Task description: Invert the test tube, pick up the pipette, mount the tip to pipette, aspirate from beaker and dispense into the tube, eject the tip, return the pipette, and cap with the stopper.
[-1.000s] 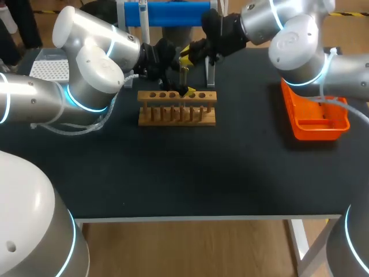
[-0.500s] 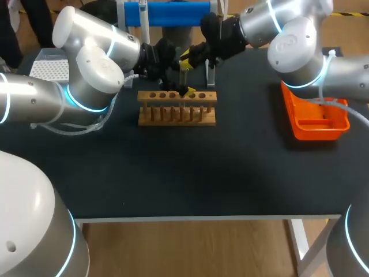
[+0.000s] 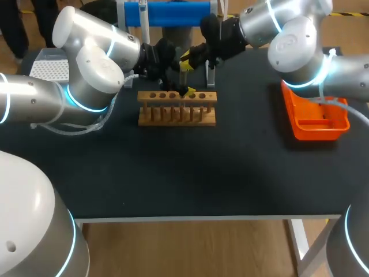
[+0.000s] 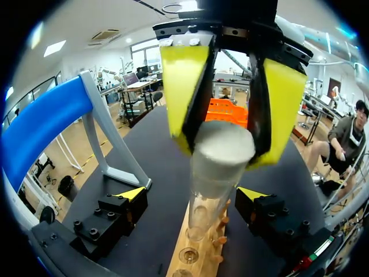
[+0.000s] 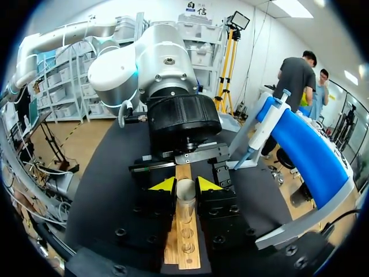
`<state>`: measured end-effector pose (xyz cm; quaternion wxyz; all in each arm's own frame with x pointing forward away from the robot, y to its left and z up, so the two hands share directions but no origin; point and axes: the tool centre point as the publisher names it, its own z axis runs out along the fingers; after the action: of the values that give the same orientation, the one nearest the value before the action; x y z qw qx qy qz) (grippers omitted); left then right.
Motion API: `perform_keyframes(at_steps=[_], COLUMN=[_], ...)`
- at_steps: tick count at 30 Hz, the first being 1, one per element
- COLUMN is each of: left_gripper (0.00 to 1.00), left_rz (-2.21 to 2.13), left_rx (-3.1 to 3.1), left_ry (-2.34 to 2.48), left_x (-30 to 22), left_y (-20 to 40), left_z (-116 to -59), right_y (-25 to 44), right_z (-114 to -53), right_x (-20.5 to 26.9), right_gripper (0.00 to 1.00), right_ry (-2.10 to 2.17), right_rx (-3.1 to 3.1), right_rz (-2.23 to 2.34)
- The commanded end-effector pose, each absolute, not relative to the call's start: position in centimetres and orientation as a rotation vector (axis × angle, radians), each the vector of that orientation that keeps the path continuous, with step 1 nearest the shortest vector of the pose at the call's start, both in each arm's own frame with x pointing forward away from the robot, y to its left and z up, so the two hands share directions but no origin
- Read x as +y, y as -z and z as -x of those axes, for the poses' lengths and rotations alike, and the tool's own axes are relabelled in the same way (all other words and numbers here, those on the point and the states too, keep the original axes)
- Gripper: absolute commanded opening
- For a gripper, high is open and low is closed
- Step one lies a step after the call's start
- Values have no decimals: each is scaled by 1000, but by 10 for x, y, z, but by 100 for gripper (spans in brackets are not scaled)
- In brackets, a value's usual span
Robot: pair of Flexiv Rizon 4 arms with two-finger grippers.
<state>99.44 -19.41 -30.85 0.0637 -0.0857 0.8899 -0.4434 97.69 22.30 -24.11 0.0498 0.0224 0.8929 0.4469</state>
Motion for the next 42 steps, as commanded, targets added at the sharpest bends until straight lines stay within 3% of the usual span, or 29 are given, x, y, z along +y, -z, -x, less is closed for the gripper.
perform_keyframes(at_steps=[1,29,32,33,34,36,37,39,40,42], left_gripper=[100,100,100,100,100,100,100,100,100,100], left_rz=[258,258,258,258,258,258,258,258,258,258], left_rx=[2693,2693,2693,2693,2693,2693,2693,2693,2693,2693], left_ry=[1338,1338,1338,1338,1338,1338,1338,1338,1338,1338], left_x=[-194,-194,-194,-194,-194,-194,-194,-194,-194,-194], left_y=[309,309,309,309,309,309,309,309,309,309], left_z=[-996,-996,-996,-996,-996,-996,-996,-996,-996,-996], right_y=[249,227,224,221,220,218,218,217,216,214], right_z=[-979,-985,-984,-983,-983,-983,-983,-983,-983,-982], right_x=[219,192,192,192,192,193,193,193,193,195], right_gripper=[100,100,82,72,69,39,32,5,0,0], right_ry=[-1401,-2049,-2096,-2117,-2117,-2156,-2159,-2174,-2177,-2183], right_rx=[2691,2306,2276,2268,2267,2248,2245,2240,2240,2240], right_rz=[-83,12,22,21,19,18,14,14,13,15])
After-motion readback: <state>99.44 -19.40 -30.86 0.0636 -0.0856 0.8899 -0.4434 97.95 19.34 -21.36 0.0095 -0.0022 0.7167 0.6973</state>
